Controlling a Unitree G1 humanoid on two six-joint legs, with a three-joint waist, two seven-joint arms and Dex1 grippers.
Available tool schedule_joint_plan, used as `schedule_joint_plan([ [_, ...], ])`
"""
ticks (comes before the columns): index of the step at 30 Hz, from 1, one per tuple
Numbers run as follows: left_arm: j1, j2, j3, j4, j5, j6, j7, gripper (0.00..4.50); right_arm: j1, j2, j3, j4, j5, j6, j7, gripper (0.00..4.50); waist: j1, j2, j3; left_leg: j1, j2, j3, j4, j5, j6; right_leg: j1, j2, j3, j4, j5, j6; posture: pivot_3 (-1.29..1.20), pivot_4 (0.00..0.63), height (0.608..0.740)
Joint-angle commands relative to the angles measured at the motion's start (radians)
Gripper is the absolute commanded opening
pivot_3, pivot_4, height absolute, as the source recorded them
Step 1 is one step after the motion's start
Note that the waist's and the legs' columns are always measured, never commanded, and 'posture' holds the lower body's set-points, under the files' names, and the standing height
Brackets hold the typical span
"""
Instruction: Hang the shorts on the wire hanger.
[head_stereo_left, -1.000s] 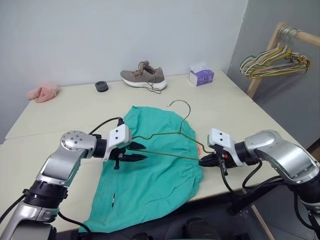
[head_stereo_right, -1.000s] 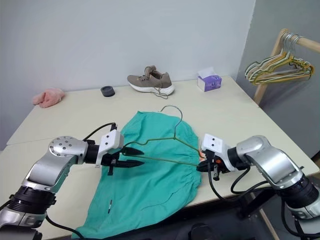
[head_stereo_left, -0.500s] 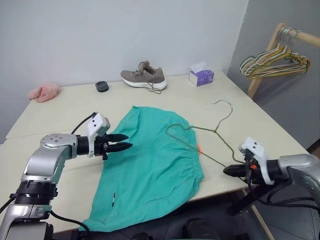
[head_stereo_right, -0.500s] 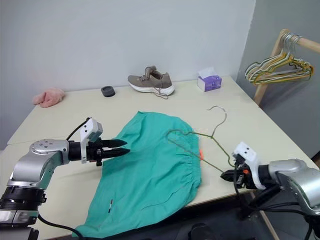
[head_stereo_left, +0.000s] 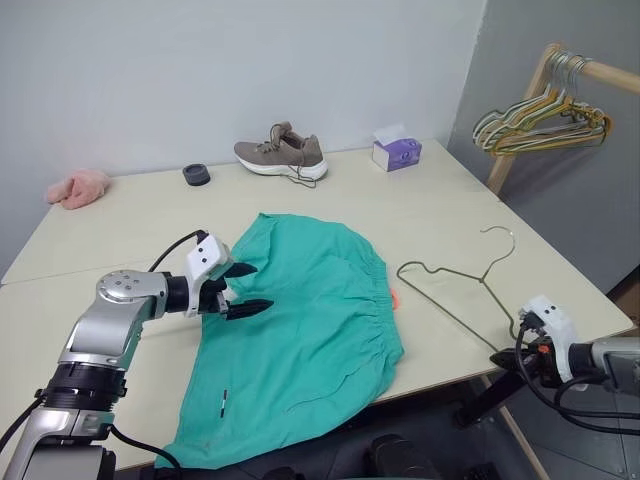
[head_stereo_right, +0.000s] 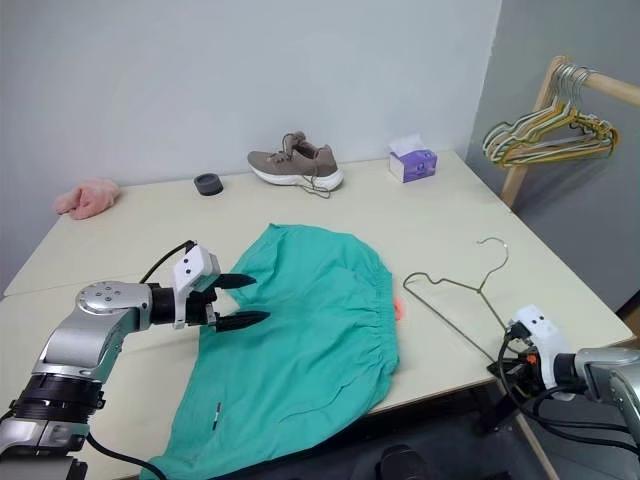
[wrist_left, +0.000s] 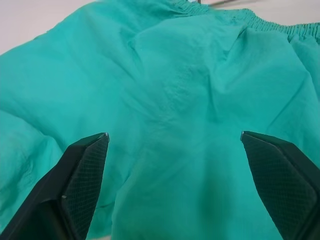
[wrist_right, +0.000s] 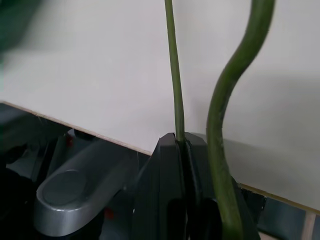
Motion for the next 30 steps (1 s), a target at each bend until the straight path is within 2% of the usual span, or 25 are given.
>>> schedule_joint_plan([
  [1,0.006,0.004,0.020,-0.041,-0.005,-0.018,0.011,4.47,-0.056,-0.028,0.020,-0.038,0.023,-0.018,0.035,0.00,0.000,0.000,0.000,0.000,0.000,0.000,0.000,0.000,0.000,0.000,0.000,0.000,0.000,0.000,0.000,-0.27,0.000,0.740],
  [10,0.032,0.015,0.047,-0.029,0.005,-0.046,0.046,4.47,-0.109,-0.067,0.089,-0.093,0.008,-0.100,0.077,0.00,0.007,-0.001,0.001,0.000,0.000,-0.001,0.000,0.000,0.000,0.000,0.000,0.000,0.000,0.000,0.000,-0.26,0.000,0.740],
  [16,0.027,0.014,0.058,-0.010,0.015,-0.074,0.077,4.47,-0.130,-0.068,0.170,-0.156,-0.038,-0.146,0.052,0.00,0.007,-0.001,0.001,0.000,0.000,-0.001,0.000,0.000,0.000,0.000,0.000,0.000,0.000,0.000,0.000,-0.26,0.000,0.740],
  [23,0.016,0.010,0.049,0.021,0.028,-0.115,0.097,4.47,-0.186,-0.047,0.246,-0.086,-0.128,-0.178,0.000,0.00,0.009,-0.001,0.001,0.000,0.000,-0.001,0.000,0.000,0.000,0.000,-0.001,0.000,0.000,0.000,0.000,-0.25,0.000,0.740],
  [30,0.015,0.004,0.042,0.037,0.036,-0.138,0.100,4.47,-0.274,0.070,0.227,0.008,-0.055,-0.018,-0.029,0.00,0.008,-0.002,0.001,0.000,0.000,-0.001,0.000,0.000,0.000,0.000,-0.001,0.000,0.000,0.000,0.000,-0.25,0.000,0.740],
])
